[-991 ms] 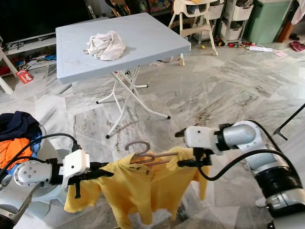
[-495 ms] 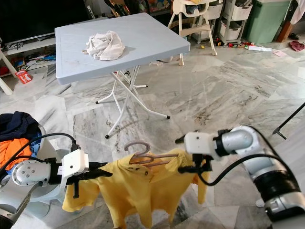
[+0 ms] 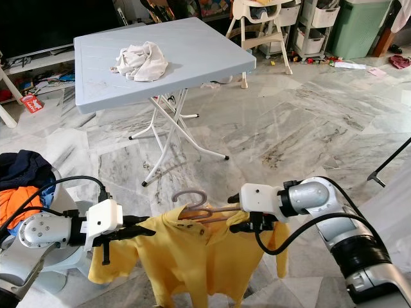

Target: Hang hanger

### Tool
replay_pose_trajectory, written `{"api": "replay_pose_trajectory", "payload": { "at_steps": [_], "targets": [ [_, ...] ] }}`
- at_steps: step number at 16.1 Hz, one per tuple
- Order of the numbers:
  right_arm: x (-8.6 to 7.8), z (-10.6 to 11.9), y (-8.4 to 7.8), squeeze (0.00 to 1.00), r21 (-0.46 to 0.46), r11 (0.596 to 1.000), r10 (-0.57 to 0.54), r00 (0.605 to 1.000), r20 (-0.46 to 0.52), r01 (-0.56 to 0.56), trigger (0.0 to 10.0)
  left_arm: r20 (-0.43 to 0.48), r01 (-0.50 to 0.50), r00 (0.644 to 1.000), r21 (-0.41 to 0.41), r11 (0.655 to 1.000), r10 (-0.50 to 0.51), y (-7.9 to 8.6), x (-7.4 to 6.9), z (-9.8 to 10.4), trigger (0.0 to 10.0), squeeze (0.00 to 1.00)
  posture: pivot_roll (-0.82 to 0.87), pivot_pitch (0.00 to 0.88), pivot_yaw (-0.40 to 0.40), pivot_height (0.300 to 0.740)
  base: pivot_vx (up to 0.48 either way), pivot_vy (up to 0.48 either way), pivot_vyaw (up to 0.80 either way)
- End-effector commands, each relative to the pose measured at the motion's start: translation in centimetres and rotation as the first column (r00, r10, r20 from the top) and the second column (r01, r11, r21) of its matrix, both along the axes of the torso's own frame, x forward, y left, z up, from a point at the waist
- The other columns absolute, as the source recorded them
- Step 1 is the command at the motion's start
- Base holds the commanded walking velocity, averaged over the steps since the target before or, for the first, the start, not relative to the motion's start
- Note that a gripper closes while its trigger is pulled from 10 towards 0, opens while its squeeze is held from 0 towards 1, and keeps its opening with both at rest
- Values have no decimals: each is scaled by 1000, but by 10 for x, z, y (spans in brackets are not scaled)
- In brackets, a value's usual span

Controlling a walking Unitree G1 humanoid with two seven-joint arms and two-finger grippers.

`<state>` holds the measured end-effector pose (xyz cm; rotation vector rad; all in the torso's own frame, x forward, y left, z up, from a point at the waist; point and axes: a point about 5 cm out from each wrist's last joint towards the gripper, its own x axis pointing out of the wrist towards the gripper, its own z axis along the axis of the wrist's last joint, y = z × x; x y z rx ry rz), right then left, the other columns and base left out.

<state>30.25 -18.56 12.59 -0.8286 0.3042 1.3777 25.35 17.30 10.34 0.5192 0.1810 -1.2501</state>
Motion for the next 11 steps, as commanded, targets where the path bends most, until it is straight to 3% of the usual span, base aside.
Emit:
{"api": "replay_pose_trajectory", "payload": {
  "at_steps": [1, 11],
  "targets": [
    [4, 7, 1, 0, 6, 1000, -4, 999, 32, 4, 0, 42, 32, 999, -13, 999, -31, -5, 3, 11, 0, 0, 6, 31, 69, 740, 0, 0, 0],
    [5, 7, 2, 0, 31, 999, -17, 999, 33, 16, 0, 35, 25, 999, -3, 1000, -24, -5, 4, 8, 0, 0, 2, 31, 69, 740, 0, 0, 0]
  ]
}}
